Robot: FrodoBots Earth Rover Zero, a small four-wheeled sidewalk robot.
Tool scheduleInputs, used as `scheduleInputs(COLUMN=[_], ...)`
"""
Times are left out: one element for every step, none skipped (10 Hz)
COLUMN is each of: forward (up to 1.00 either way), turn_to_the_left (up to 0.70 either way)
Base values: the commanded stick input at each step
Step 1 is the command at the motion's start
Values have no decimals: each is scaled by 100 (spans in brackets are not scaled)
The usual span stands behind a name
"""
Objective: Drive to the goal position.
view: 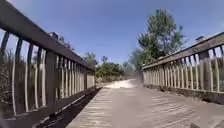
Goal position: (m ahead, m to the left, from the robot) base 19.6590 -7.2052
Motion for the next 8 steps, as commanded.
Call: scheduleInputs(forward=[45,45,45,45,45,45,45,45], turn_to_the_left=[2,2,2,2,2,2,2,2])
